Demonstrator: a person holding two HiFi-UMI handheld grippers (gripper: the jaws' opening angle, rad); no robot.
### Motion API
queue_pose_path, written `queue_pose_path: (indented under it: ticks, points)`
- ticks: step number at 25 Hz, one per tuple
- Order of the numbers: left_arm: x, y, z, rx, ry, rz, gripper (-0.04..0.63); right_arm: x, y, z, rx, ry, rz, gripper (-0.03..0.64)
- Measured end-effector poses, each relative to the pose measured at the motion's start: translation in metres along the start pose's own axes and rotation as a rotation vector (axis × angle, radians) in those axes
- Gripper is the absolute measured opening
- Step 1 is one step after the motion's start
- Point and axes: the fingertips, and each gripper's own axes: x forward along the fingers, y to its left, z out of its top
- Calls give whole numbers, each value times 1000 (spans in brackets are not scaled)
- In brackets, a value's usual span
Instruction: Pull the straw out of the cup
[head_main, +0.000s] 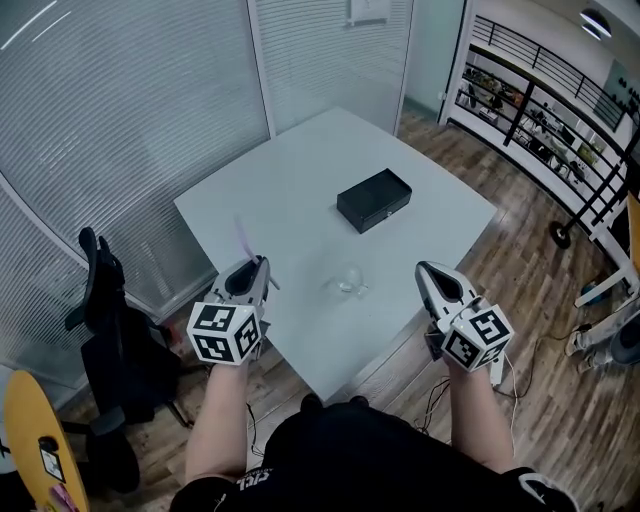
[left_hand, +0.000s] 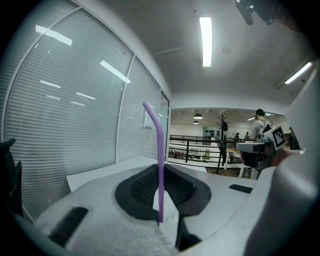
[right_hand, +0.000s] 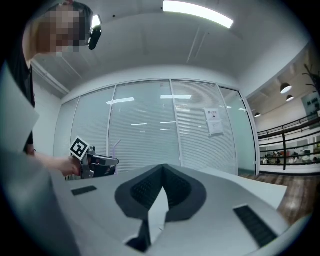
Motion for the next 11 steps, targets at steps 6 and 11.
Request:
queue_pose_path:
  ticks: [6,11]
  points:
    - [-1,-6,3,5,-5,-10,40,-11,-3,-6,16,5,-15,3]
    - [0,-5,9,11,-19,-15,40,-13,-4,-3,16,0,-19,3]
